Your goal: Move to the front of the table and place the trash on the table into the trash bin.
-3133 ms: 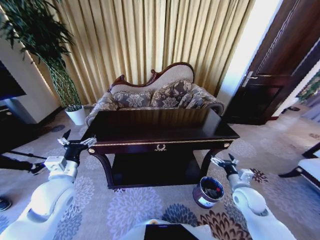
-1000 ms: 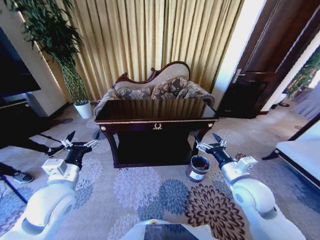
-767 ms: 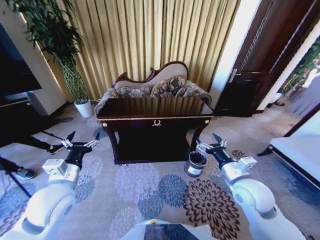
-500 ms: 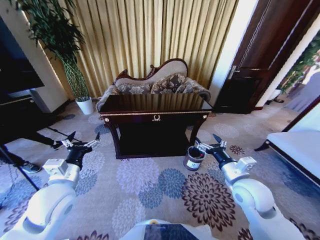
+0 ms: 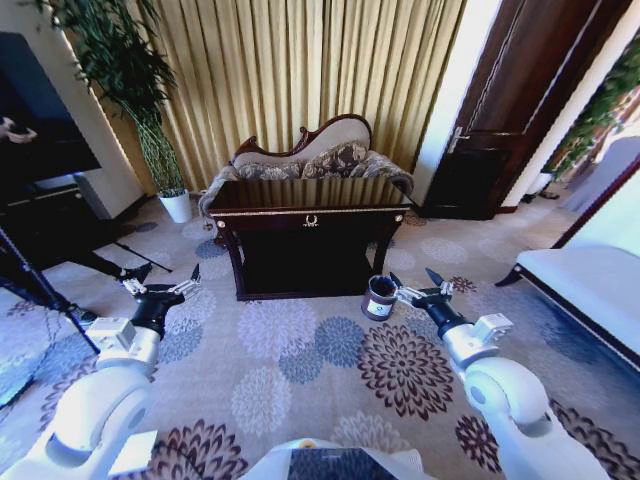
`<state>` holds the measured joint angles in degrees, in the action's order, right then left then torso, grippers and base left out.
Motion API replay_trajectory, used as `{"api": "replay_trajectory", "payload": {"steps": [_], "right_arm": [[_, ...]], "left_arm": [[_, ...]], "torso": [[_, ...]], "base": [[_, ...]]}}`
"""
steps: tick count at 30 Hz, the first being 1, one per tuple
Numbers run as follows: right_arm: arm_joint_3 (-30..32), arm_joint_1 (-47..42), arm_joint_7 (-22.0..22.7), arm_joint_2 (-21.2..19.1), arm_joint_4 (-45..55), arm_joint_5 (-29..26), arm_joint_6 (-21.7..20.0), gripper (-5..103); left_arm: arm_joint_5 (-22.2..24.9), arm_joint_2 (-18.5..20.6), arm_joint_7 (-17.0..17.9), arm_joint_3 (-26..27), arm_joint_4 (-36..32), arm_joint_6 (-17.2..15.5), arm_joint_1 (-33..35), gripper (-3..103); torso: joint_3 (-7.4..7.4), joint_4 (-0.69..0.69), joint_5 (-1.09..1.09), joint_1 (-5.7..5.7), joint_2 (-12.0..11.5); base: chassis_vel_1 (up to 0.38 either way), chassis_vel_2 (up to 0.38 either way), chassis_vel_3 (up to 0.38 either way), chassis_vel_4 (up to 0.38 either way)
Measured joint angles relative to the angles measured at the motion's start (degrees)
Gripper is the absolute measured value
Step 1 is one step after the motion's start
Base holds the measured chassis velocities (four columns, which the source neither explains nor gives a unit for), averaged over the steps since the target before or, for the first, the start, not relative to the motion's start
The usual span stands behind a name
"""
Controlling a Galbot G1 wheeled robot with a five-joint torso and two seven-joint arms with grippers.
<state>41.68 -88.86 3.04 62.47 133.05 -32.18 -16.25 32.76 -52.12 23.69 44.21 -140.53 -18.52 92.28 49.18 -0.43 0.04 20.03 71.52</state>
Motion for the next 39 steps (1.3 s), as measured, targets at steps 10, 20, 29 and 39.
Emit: {"api": "replay_trajectory", "payload": {"steps": [10, 20, 29, 39], "right_arm": [[-0.36, -0.16, -0.30, 0.48, -2.41, 1.49, 4.44, 100], [-0.27, -0.54, -0.19, 0.75, -3.61, 4.60, 4.74, 100], [-0.24, -0.54, -0.16, 0.77, -3.62, 4.60, 4.74, 100], [-0.23, -0.53, -0.16, 0.77, -3.60, 4.55, 4.71, 100]], "left_arm": [[-0.15, -0.32, 0.01, 0.00, 0.05, 0.30, 0.44, 100], [-0.63, -0.53, -0.03, -0.15, 0.04, 0.47, 0.47, 100], [-0.66, -0.54, -0.05, -0.17, 0.04, 0.48, 0.47, 100], [-0.66, -0.54, -0.07, -0.17, 0.04, 0.48, 0.46, 100]], "torso": [[0.00, 0.02, -0.06, -0.01, 0.00], [-0.01, 0.01, -0.06, -0.02, 0.01], [-0.01, 0.00, -0.05, -0.01, 0.01], [-0.01, 0.00, -0.05, -0.01, 0.01]], "base": [[0.126, -0.090, -0.112, 0.102], [-0.024, 0.011, 0.018, -0.016], [0.000, 0.000, 0.000, 0.000], [0.000, 0.000, 0.000, 0.000]]}}
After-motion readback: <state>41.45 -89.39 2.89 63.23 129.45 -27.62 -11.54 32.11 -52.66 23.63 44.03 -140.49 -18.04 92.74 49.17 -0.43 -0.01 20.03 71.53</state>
